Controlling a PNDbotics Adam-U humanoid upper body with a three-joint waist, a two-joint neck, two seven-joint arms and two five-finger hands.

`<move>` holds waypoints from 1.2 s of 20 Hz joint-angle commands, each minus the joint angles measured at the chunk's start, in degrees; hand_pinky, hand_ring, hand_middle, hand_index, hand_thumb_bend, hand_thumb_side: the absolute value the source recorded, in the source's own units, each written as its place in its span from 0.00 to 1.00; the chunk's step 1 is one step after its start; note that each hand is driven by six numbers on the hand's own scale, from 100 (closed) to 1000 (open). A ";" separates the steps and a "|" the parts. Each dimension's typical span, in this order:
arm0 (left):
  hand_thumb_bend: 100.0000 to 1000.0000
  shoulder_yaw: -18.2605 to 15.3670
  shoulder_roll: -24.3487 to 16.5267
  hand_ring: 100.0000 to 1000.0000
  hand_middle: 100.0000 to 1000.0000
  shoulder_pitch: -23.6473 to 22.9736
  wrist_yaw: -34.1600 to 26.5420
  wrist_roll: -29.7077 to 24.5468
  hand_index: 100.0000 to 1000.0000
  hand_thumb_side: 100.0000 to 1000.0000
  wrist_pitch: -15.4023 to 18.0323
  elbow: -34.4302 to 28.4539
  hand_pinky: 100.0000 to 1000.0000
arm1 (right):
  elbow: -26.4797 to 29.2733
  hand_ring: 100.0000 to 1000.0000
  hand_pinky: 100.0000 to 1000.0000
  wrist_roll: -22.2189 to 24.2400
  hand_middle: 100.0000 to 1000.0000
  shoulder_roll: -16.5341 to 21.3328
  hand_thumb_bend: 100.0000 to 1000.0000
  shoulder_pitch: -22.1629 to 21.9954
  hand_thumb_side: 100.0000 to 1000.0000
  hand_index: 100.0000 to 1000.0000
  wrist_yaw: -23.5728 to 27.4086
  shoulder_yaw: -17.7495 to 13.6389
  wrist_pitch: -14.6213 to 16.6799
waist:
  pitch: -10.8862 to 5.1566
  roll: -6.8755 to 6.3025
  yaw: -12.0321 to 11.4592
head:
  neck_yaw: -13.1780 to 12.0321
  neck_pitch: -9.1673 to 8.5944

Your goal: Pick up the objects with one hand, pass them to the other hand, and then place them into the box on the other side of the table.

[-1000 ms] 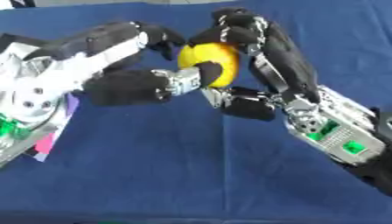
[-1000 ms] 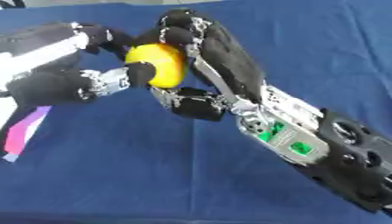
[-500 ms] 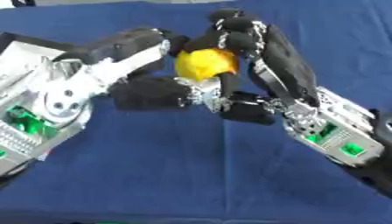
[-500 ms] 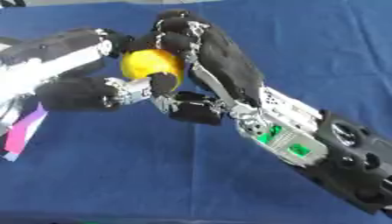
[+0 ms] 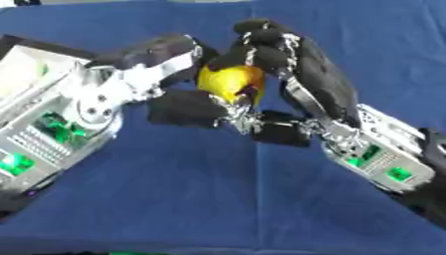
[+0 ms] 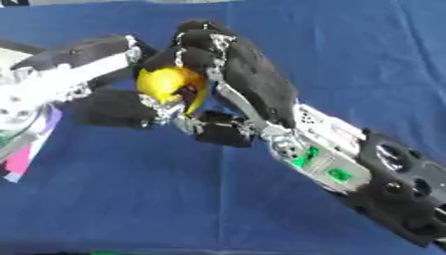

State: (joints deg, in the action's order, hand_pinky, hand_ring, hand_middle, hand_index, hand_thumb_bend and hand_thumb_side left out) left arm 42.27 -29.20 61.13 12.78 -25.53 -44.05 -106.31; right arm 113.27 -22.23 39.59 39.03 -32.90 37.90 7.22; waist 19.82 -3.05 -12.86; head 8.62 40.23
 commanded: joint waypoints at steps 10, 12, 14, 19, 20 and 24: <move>0.00 -2.58 -7.63 0.47 0.25 -2.91 -4.75 3.16 0.43 0.16 -7.91 4.69 0.68 | 1.32 0.85 0.91 6.67 0.82 2.21 0.16 -1.40 0.18 0.97 -6.61 -2.82 -9.15 | -1.73 -0.12 0.50 | -0.32 0.65; 0.00 -3.76 -9.46 0.47 0.24 -4.06 -5.24 4.79 0.43 0.16 -7.91 4.49 0.68 | 1.32 0.85 0.90 7.11 0.82 2.38 0.17 -1.57 0.16 0.96 -7.17 -2.62 -10.86 | -1.84 -0.16 0.54 | -0.53 0.86; 0.00 -5.64 -11.94 0.47 0.24 -5.63 -5.47 6.40 0.43 0.16 -7.64 4.05 0.69 | 1.32 0.85 0.90 7.17 0.82 2.70 0.16 -2.11 0.11 0.96 -7.93 -2.19 -12.28 | -1.98 -0.13 0.58 | -0.84 1.03; 0.00 -15.47 -22.94 0.48 0.26 -14.40 -8.54 13.75 0.45 0.17 -4.50 3.36 0.70 | 1.32 0.85 0.90 4.79 0.83 4.54 0.02 -5.82 0.00 0.94 -8.13 -2.61 -10.97 | -2.32 0.58 1.34 | -2.98 0.93; 0.00 -17.45 -24.60 0.48 0.26 -16.29 -9.26 15.65 0.46 0.17 -3.64 4.20 0.71 | 1.32 0.85 0.90 4.22 0.83 4.95 0.01 -6.89 0.00 0.93 -8.15 -2.76 -10.20 | -2.41 0.88 1.57 | -3.52 0.79; 0.00 -23.09 -28.59 0.49 0.26 -21.70 -13.85 21.10 0.47 0.18 -0.16 7.14 0.72 | 1.32 0.85 0.90 3.33 0.82 5.91 0.01 -10.78 0.00 0.91 -9.54 -2.84 -7.58 | -2.65 2.09 2.65 | -5.71 0.08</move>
State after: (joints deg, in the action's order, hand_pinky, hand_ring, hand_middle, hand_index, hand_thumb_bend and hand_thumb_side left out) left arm 21.89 -54.48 39.04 0.33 -6.10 -45.14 -99.56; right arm 113.43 -18.58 43.76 27.96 -41.71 35.87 -1.16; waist 18.77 -0.74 -10.09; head 3.67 41.02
